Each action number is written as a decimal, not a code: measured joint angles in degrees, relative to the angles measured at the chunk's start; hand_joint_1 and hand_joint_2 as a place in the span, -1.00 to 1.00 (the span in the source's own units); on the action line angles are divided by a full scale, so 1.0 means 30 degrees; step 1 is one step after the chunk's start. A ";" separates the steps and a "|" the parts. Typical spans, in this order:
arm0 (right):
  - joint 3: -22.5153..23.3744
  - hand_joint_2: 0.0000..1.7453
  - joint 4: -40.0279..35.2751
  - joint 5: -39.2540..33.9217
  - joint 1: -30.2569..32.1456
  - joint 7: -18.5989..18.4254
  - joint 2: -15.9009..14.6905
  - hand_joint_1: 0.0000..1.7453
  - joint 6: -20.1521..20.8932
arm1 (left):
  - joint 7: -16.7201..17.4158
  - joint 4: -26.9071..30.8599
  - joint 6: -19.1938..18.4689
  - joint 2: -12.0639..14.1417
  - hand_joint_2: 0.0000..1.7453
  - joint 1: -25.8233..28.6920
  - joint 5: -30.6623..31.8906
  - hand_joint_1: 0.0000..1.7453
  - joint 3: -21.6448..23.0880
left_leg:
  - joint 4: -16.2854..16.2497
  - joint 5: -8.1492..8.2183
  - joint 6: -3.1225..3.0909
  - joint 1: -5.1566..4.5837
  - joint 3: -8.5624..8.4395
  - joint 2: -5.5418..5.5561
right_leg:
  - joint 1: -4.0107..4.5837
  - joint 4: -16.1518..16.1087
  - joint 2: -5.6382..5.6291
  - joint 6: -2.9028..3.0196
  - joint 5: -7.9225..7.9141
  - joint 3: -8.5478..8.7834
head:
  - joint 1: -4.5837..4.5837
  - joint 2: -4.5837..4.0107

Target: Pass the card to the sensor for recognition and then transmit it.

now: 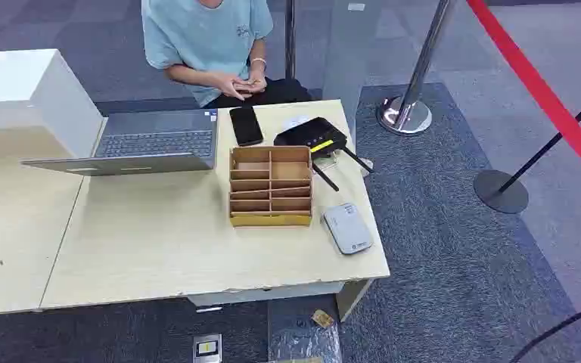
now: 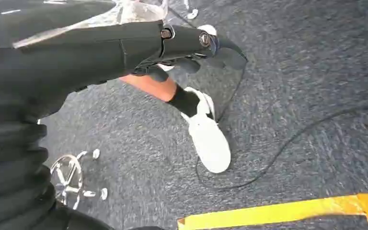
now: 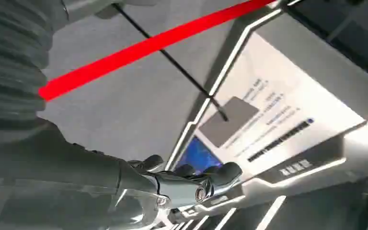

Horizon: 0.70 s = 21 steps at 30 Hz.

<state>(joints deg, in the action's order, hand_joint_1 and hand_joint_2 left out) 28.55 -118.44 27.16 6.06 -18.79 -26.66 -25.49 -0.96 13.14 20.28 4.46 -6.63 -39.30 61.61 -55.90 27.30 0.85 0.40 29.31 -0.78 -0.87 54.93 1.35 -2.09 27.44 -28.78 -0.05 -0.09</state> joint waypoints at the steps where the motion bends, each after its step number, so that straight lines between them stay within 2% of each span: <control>1: -0.0529 1.00 -0.0125 0.0214 -0.0661 -0.0243 -0.0272 -1.00 0.0074 | -0.0088 0.0000 -0.0029 0.0000 1.00 -0.0063 0.0132 -1.00 0.0015 | 0.0002 -0.0001 0.0000 0.0001 -0.0003 -0.0004 | 0.0002 0.0002 -0.0001 0.0000 -0.0001 0.0006 | -0.0007 0.0000; 4: -0.2454 1.00 -0.0087 0.0526 -0.2677 -0.0701 -0.0861 -1.00 0.0570 | -0.0285 0.0000 -0.0219 0.0007 1.00 -0.0195 0.0533 -1.00 0.0146 | 0.0003 -0.0018 -0.0003 0.0002 0.0007 0.0007 | 0.0001 0.0009 0.0016 0.0000 -0.0001 0.0027 | -0.0021 0.0000; 8: -0.5820 1.00 0.0677 0.0606 -0.6083 -0.0759 -0.1239 -1.00 0.1318 | -0.0496 0.0000 -0.0328 0.0000 1.00 -0.0287 0.0933 -1.00 0.0451 | -0.0002 -0.0032 0.0002 0.0004 -0.0032 0.0016 | 0.0002 0.0021 0.0017 0.0002 -0.0003 0.0019 | 0.0001 0.0000; 10: -0.7155 1.00 0.0946 0.0730 -0.7075 -0.0883 -0.1334 -1.00 0.1356 | -0.0518 0.0007 -0.0328 0.0000 1.00 -0.0305 0.0969 -1.00 0.0488 | -0.0003 -0.0034 0.0003 0.0008 -0.0032 0.0060 | 0.0003 0.0019 0.0050 0.0002 -0.0001 0.0021 | -0.0007 0.0000; 15: -0.9473 1.00 0.1449 0.0745 -0.8243 -0.1087 -0.1771 -1.00 0.1312 | -0.0591 0.0000 -0.0328 0.0007 1.00 -0.0278 0.0976 -1.00 0.0656 | 0.0002 -0.0023 0.0007 0.0008 -0.0014 0.0063 | 0.0005 0.0013 0.0060 0.0016 0.0016 0.0001 | -0.0014 0.0000; 21: -1.0830 1.00 0.1843 0.0708 -0.8688 -0.1182 -0.2099 -1.00 0.1268 | -0.0605 0.0000 -0.0328 0.0029 1.00 -0.0259 0.0976 -1.00 0.0911 | 0.0005 -0.0002 0.0007 0.0005 -0.0008 0.0063 | 0.0004 0.0010 0.0055 0.0005 0.0030 -0.0012 | -0.0007 0.0000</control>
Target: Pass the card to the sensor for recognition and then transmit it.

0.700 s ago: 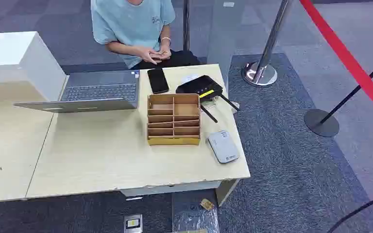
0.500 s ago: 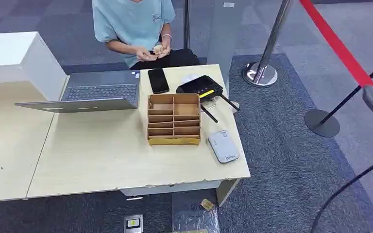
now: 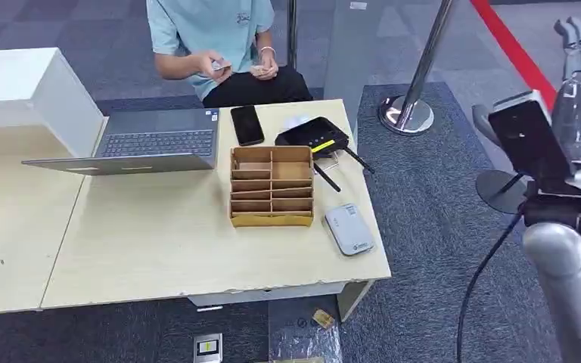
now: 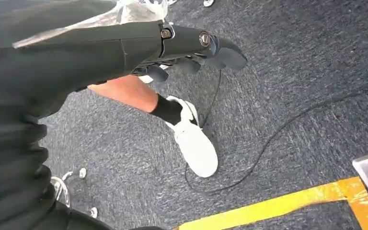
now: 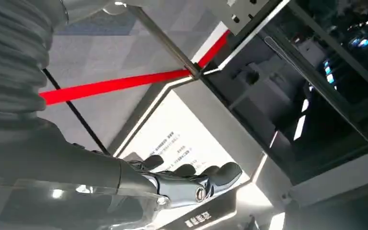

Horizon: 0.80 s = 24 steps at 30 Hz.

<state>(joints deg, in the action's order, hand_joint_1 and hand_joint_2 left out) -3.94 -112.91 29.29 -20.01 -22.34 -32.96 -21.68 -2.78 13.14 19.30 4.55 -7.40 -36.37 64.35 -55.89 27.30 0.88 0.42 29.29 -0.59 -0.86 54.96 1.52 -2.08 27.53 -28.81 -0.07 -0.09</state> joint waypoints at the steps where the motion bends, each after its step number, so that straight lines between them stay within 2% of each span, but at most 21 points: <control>1: -0.0318 1.00 0.0087 0.0000 -0.0078 0.0000 -0.0072 -1.00 0.0007 | 0.0000 0.0000 0.0000 0.0015 1.00 -0.0005 0.0000 -1.00 0.0036 | 0.0001 0.0000 0.0000 0.0000 0.0005 0.0000 | 0.0000 0.0001 -0.0001 0.0000 0.0000 0.0006 | 0.0000 0.0000; 3: -0.0777 1.00 0.0283 0.0094 -0.0506 0.0080 -0.0080 -1.00 0.0399 | 0.0000 0.0000 -0.0137 0.0014 1.00 0.0009 0.0080 -1.00 0.0051 | 0.0002 -0.0001 0.0000 -0.0003 0.0019 -0.0001 | -0.0002 0.0006 0.0000 0.0000 -0.0001 -0.0003 | -0.0015 0.0000; 6: -0.2077 1.00 0.1123 0.0620 -0.2201 0.0189 -0.0036 -1.00 0.1305 | 0.0007 0.0000 -0.0291 0.0014 1.00 -0.0028 0.0255 -1.00 0.0175 | 0.0003 -0.0004 0.0002 -0.0001 0.0004 -0.0014 | 0.0002 0.0010 -0.0010 0.0002 -0.0004 -0.0003 | -0.0007 0.0000; 11: -0.4463 1.00 0.3298 0.0867 -0.4785 0.0218 0.0415 -1.00 0.1741 | 0.0299 0.0000 -0.0590 0.0007 1.00 -0.0036 0.0582 -1.00 0.0524 | 0.0003 -0.0016 0.0012 0.0007 0.0015 -0.0007 | 0.0005 0.0013 -0.0002 0.0003 -0.0005 -0.0001 | -0.0007 0.0000; 12: -0.4889 1.00 0.3783 0.0772 -0.5240 0.0314 0.0577 -0.82 0.1814 | 0.0313 0.0000 -0.0627 0.0007 1.00 -0.0034 0.0685 -1.00 0.0554 | 0.0004 -0.0016 0.0013 0.0007 0.0020 -0.0006 | 0.0005 0.0015 -0.0002 0.0003 -0.0004 -0.0006 | -0.0007 0.0000; 13: -0.5431 1.00 0.4579 0.0606 -0.5790 0.0444 0.0837 0.54 0.1887 | 0.0328 0.0000 -0.0663 0.0000 1.00 -0.0037 0.0772 -1.00 0.0641 | 0.0004 -0.0016 0.0013 0.0007 0.0012 -0.0006 | 0.0007 0.0018 -0.0005 0.0004 -0.0006 -0.0001 | -0.0014 0.0000; 14: -0.5927 1.00 0.5258 0.0517 -0.6181 0.0495 0.1034 0.10 0.1952 | 0.0328 0.0007 -0.0685 -0.0007 1.00 -0.0062 0.0889 -1.00 0.0721 | 0.0003 -0.0015 0.0014 0.0011 0.0003 -0.0011 | 0.0010 0.0018 -0.0006 0.0004 -0.0006 -0.0001 | 0.0007 0.0000; 15: -0.6281 1.00 0.5684 0.0525 -0.6399 0.0671 0.1159 -0.94 0.2011 | 0.0321 0.0000 -0.0685 -0.0007 1.00 -0.0081 0.0969 -1.00 0.0765 | 0.0002 -0.0015 0.0014 0.0011 0.0008 -0.0005 | 0.0010 0.0015 -0.0001 0.0003 -0.0005 0.0001 | -0.0015 0.0000; 16: -0.6623 1.00 0.6129 0.0532 -0.6595 0.0809 0.1356 -1.00 0.2062 | 0.0306 0.0007 -0.0685 -0.0015 1.00 -0.0088 0.1071 -1.00 0.0831 | 0.0002 -0.0015 0.0013 0.0013 0.0025 0.0013 | 0.0010 0.0018 0.0007 0.0003 -0.0004 0.0004 | 0.0000 0.0000; 17: -0.7035 1.00 0.6867 0.0590 -0.6981 0.1070 0.1704 -0.56 0.2062 | 0.0284 0.0007 -0.0692 -0.0037 1.00 -0.0077 0.1194 -1.00 0.0903 | 0.0003 -0.0015 0.0013 0.0012 0.0033 0.0012 | 0.0009 0.0021 0.0009 0.0003 -0.0004 -0.0002 | -0.0022 0.0000; 18: -0.7366 1.00 0.7477 0.0641 -0.7375 0.1232 0.1961 -0.40 0.2047 | 0.0270 0.0007 -0.0685 -0.0044 1.00 -0.0079 0.1290 -1.00 0.0954 | 0.0003 -0.0015 0.0014 0.0012 0.0038 0.0006 | 0.0009 0.0027 0.0006 0.0003 -0.0005 -0.0012 | 0.0007 0.0000; 19: -0.7793 1.00 0.8223 0.0699 -0.7865 0.1450 0.2287 -0.58 0.2025 | 0.0255 0.0007 -0.0692 -0.0051 1.00 -0.0103 0.1384 -1.00 0.0991 | 0.0003 -0.0014 0.0015 0.0012 0.0028 0.0002 | 0.0010 0.0027 0.0002 0.0004 -0.0005 -0.0012 | -0.0015 0.0000; 20: -0.8149 1.00 0.8798 0.0736 -0.8233 0.1537 0.2556 -0.92 0.2018 | 0.0255 0.0007 -0.0692 -0.0066 1.00 -0.0137 0.1420 -1.00 0.1012 | 0.0003 -0.0014 0.0015 0.0015 0.0023 -0.0002 | 0.0012 0.0027 0.0002 0.0004 -0.0004 -0.0011 | 0.0001 0.0000; 21: -0.8488 1.00 0.9357 0.0794 -0.8558 0.1669 0.2835 -1.00 0.2025 | 0.0255 0.0007 -0.0700 -0.0073 1.00 -0.0168 0.1516 -1.00 0.1042 | 0.0003 -0.0014 0.0015 0.0016 0.0030 0.0001 | 0.0013 0.0026 0.0003 0.0004 -0.0004 -0.0012 | -0.0015 0.0000; 24: -0.9549 1.00 1.1450 0.1107 -0.9569 0.2128 0.4057 -1.00 0.2025 | 0.0604 0.0007 -0.0991 -0.0088 1.00 -0.0209 0.1872 -1.00 0.1260 | 0.0003 -0.0014 0.0016 0.0020 0.0024 -0.0002 | 0.0017 0.0032 0.0001 0.0005 -0.0004 -0.0019 | 0.0007 0.0000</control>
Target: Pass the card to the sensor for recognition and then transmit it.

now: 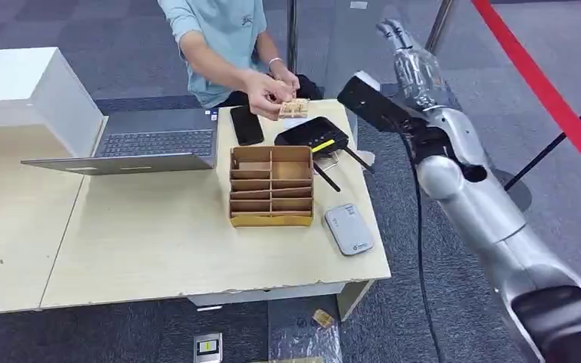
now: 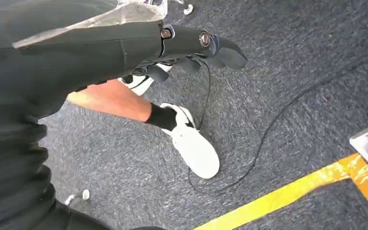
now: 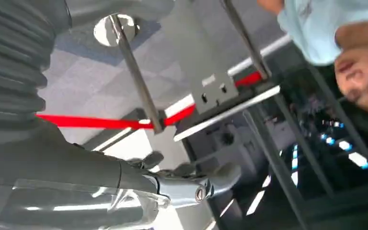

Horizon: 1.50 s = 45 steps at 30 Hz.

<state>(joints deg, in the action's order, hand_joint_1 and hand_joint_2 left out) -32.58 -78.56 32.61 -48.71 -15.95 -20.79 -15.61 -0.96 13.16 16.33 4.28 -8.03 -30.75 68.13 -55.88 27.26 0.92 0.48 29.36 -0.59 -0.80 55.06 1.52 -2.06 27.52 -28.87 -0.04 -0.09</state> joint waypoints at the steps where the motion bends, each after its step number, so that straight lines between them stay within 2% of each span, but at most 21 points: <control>1: -0.0367 1.00 0.0595 0.0154 -0.0242 0.0226 0.0353 -1.00 0.0000 | 0.0095 0.0000 -0.0058 0.0000 1.00 -0.0034 0.0096 -1.00 0.0081 | 0.0000 0.0000 0.0000 0.0007 0.0001 -0.0002 | 0.0007 0.0000 0.0000 0.0000 0.0001 0.0003 | -0.0015 0.0000; 6: -0.2054 1.00 0.4006 0.0634 -0.1037 0.1097 0.2710 -1.00 0.0022 | 0.0299 0.0000 -0.0262 0.0000 1.00 -0.0189 0.0372 -1.00 0.0277 | 0.0001 -0.0003 0.0005 0.0031 0.0002 0.0001 | 0.0034 -0.0003 0.0000 0.0003 0.0002 -0.0005 | -0.0022 0.0000; 8: -0.2725 1.00 0.5311 0.0736 -0.1250 0.1340 0.3527 -0.88 0.0051 | 0.0342 0.0000 -0.0284 0.0000 1.00 -0.0279 0.0430 -1.00 0.0386 | 0.0000 -0.0005 0.0009 0.0034 0.0003 0.0006 | 0.0036 -0.0003 0.0002 0.0005 0.0004 -0.0004 | -0.0015 0.0000; 13: -0.3622 1.00 0.7374 0.0809 -0.1549 0.1784 0.5093 -0.90 0.0095 | 0.0357 0.0000 -0.0342 0.0000 1.00 -0.0322 0.0518 -1.00 0.0539 | -0.0001 -0.0005 0.0011 0.0034 0.0001 0.0000 | 0.0036 -0.0007 0.0002 0.0006 0.0004 -0.0002 | -0.0007 0.0000; 20: -0.4300 1.00 0.8935 0.0816 -0.1771 0.2025 0.6086 -0.90 0.0146 | 0.0379 0.0000 -0.0415 0.0000 1.00 -0.0207 0.0540 -1.00 0.0649 | -0.0005 -0.0003 0.0011 0.0029 -0.0003 -0.0004 | 0.0034 -0.0020 0.0001 0.0006 0.0004 -0.0003 | -0.0015 0.0000; 28: -0.4781 1.00 0.9700 0.0816 -0.1891 0.2025 0.6457 -0.90 0.0146 | 0.0379 0.0000 -0.0415 0.0007 1.00 -0.0072 0.0540 -1.00 0.0670 | -0.0004 -0.0003 0.0011 0.0030 -0.0015 -0.0005 | 0.0036 -0.0020 -0.0001 0.0007 0.0003 -0.0003 | -0.0015 0.0000; 29: -0.4832 1.00 0.9787 0.0816 -0.1904 0.2025 0.6493 -0.74 0.0146 | 0.0379 0.0000 -0.0415 0.0007 1.00 -0.0067 0.0540 -1.00 0.0670 | -0.0003 -0.0003 0.0011 0.0031 -0.0014 -0.0005 | 0.0036 -0.0020 -0.0001 0.0007 0.0003 -0.0003 | -0.0007 0.0000; 30: -0.4875 1.00 0.9860 0.0810 -0.1910 0.2025 0.6508 -0.46 0.0139 | 0.0379 0.0000 -0.0415 0.0007 1.00 -0.0062 0.0540 -1.00 0.0670 | -0.0003 -0.0003 0.0012 0.0031 -0.0016 -0.0005 | 0.0036 -0.0019 -0.0001 0.0007 0.0003 -0.0002 | -0.0015 0.0000; 31: -0.4912 1.00 0.9918 0.0816 -0.1912 0.2025 0.6530 0.64 0.0138 | 0.0379 0.0000 -0.0415 0.0007 1.00 -0.0062 0.0540 -1.00 0.0670 | -0.0004 -0.0003 0.0011 0.0031 -0.0017 -0.0006 | 0.0036 -0.0018 -0.0001 0.0007 0.0003 -0.0001 | -0.0007 0.0000; 32: -0.4941 1.00 0.9969 0.0816 -0.1913 0.2047 0.6537 0.88 0.0138 | 0.0379 0.0000 -0.0415 0.0007 1.00 -0.0060 0.0540 -1.00 0.0670 | -0.0003 -0.0003 0.0011 0.0030 -0.0014 -0.0005 | 0.0036 -0.0019 -0.0001 0.0007 0.0003 -0.0001 | -0.0015 0.0000; 33: -0.4970 1.00 1.0035 0.0816 -0.1923 0.2097 0.6558 1.00 0.0131 | 0.0379 0.0000 -0.0415 0.0007 1.00 -0.0058 0.0547 -1.00 0.0670 | -0.0004 -0.0003 0.0012 0.0030 -0.0015 -0.0005 | 0.0036 -0.0019 -0.0001 0.0007 0.0002 -0.0001 | -0.0015 0.0000; 36: -0.5007 1.00 1.0159 0.0816 -0.1912 0.2258 0.6581 0.92 -0.0008 | 0.0372 0.0000 -0.0415 0.0007 1.00 -0.0046 0.0598 -1.00 0.0678 | -0.0005 -0.0003 0.0012 0.0030 -0.0020 -0.0006 | 0.0035 -0.0019 -0.0002 0.0007 0.0002 0.0000 | -0.0015 0.0000; 43: -0.5014 1.00 1.0195 0.0824 -0.1936 0.2301 0.6602 0.94 -0.0342 | 0.0306 0.0000 -0.0386 0.0007 1.00 -0.0041 0.0707 -1.00 0.0678 | -0.0007 -0.0002 0.0011 0.0029 -0.0020 -0.0008 | 0.0035 -0.0019 -0.0003 0.0008 0.0002 -0.0002 | -0.0007 0.0000; 45: -0.5014 1.00 1.0217 0.0824 -0.2007 0.2301 0.6602 1.00 -0.0335 | 0.0306 0.0000 -0.0386 0.0007 1.00 -0.0043 0.0707 -1.00 0.0678 | -0.0007 -0.0002 0.0011 0.0030 -0.0020 -0.0009 | 0.0035 -0.0021 -0.0003 0.0007 0.0002 -0.0001 | -0.0007 0.0000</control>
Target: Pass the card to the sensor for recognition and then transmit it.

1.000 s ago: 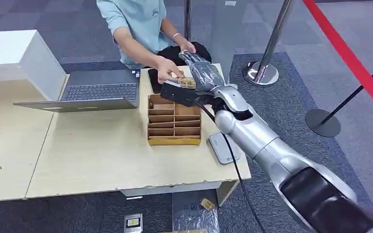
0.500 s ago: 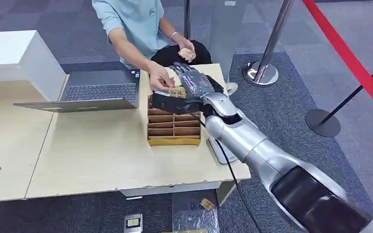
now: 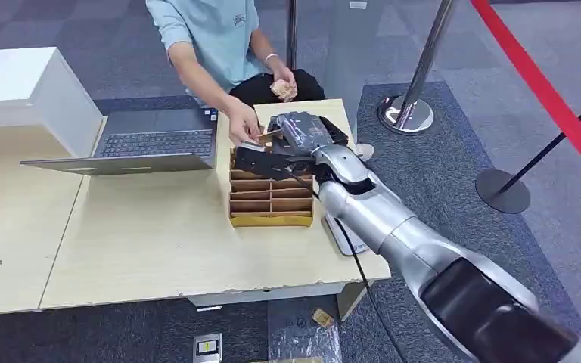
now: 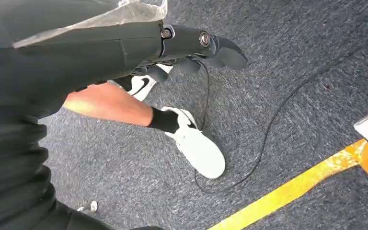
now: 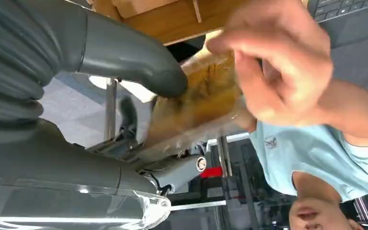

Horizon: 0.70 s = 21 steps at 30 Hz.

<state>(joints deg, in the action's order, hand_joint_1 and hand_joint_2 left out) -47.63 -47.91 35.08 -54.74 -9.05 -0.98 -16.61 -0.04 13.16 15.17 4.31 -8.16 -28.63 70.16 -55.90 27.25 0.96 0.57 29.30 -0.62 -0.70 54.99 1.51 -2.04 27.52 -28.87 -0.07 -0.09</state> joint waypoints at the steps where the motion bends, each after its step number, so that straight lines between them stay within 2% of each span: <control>1: 0.0000 1.00 0.0000 0.0000 -0.0016 0.0000 0.0000 1.00 0.0000 | 0.0000 0.0000 0.0000 0.0000 1.00 0.0001 0.0000 -1.00 0.0000 | -0.0001 0.0000 0.0000 0.0001 0.0000 -0.0001 | 0.0001 0.0000 0.0000 0.0000 0.0000 0.0000 | -0.0007 0.0000; 13: 0.0080 1.00 -0.0277 0.0007 -0.0098 -0.0124 -0.0306 1.00 -0.1063 | -0.0051 0.0000 0.0117 -0.0007 1.00 0.0095 0.0088 -1.00 0.0000 | -0.0002 0.0000 0.0000 -0.0001 -0.0007 -0.0006 | -0.0001 -0.0001 -0.0006 0.0000 -0.0002 -0.0002 | -0.0001 0.0000; 21: 0.0102 1.00 -0.0598 0.0124 -0.0073 -0.0364 -0.0605 1.00 -0.1071 | -0.0066 0.0000 0.0153 -0.0036 1.00 0.0100 0.0109 -1.00 0.0000 | -0.0001 0.0000 0.0000 0.0000 -0.0009 -0.0015 | 0.0001 -0.0002 -0.0009 0.0001 -0.0001 -0.0005 | 0.0000 0.0000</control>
<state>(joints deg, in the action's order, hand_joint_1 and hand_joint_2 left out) -47.32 -49.70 35.45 -54.95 -10.14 -2.80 -19.82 -0.24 13.16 15.63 4.20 -7.86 -28.30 70.16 -55.90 27.25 0.96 0.57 29.28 -0.66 -0.70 54.99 1.49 -2.04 27.52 -28.89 -0.07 -0.09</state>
